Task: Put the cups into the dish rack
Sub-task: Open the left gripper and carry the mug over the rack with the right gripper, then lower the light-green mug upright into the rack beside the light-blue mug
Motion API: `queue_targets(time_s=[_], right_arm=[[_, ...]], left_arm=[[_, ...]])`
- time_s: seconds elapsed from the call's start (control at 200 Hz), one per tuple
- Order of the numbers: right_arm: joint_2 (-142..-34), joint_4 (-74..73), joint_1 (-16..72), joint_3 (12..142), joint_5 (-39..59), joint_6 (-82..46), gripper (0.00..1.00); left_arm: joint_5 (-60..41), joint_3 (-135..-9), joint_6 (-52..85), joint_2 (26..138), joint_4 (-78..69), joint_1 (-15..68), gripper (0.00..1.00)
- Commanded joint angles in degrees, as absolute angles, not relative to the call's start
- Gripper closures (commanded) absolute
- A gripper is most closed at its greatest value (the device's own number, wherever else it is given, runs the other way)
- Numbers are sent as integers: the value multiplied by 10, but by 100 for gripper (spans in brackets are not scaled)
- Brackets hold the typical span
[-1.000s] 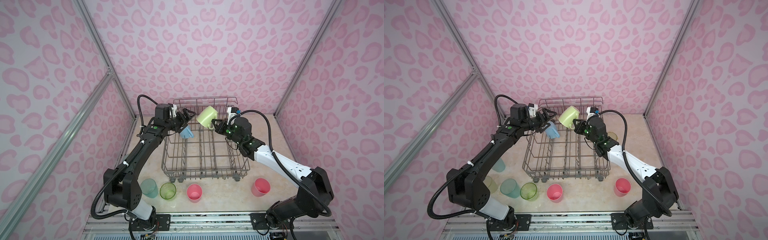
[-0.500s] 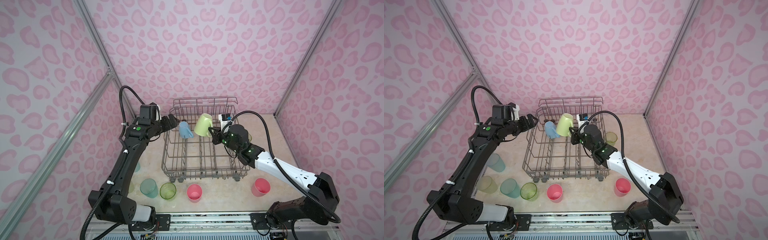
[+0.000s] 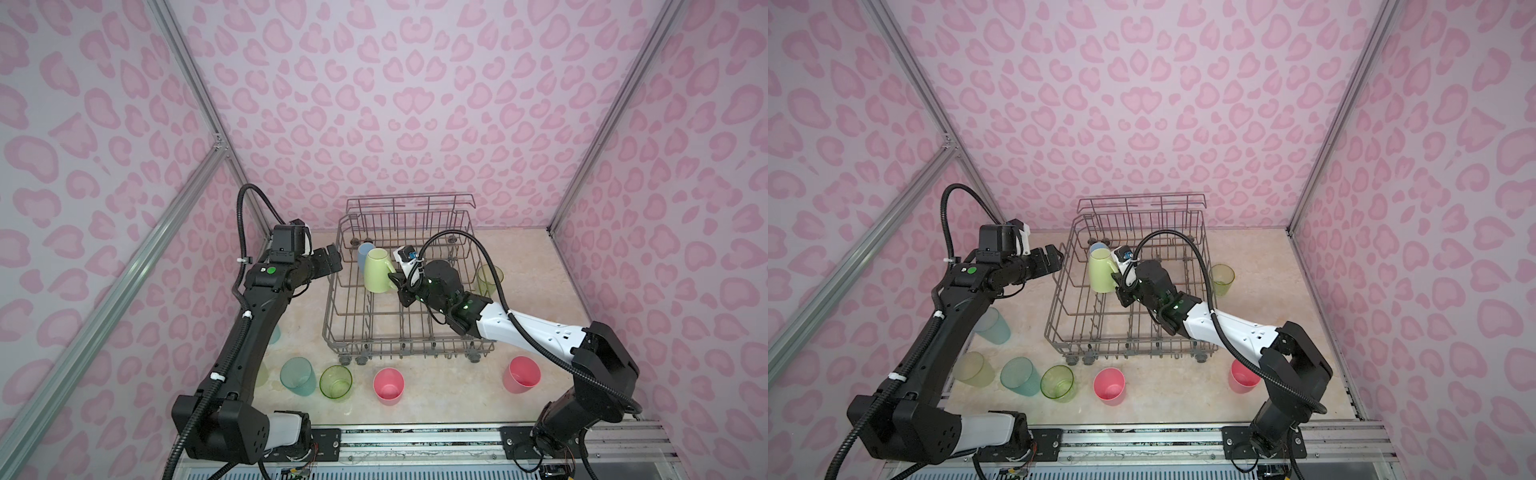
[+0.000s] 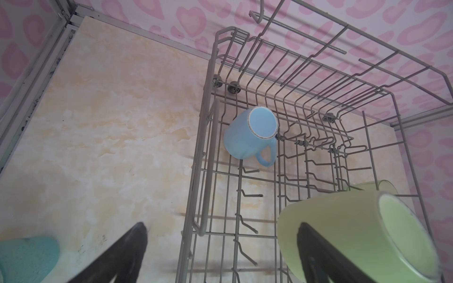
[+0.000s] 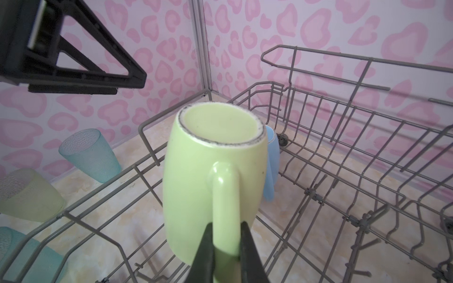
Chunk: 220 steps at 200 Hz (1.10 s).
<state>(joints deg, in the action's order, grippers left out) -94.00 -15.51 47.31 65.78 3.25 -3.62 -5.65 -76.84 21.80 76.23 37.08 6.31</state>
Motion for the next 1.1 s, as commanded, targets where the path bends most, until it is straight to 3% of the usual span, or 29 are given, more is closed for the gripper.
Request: queue_targets(time_s=[0.0, 1.095], right_arm=[[-959, -236, 474, 665, 26, -4, 100], [-1066, -276, 482, 666, 21, 46, 100]], left_arm=[[-65, -747, 209, 751, 340, 59, 3], [-89, -729, 223, 758, 320, 48, 3]])
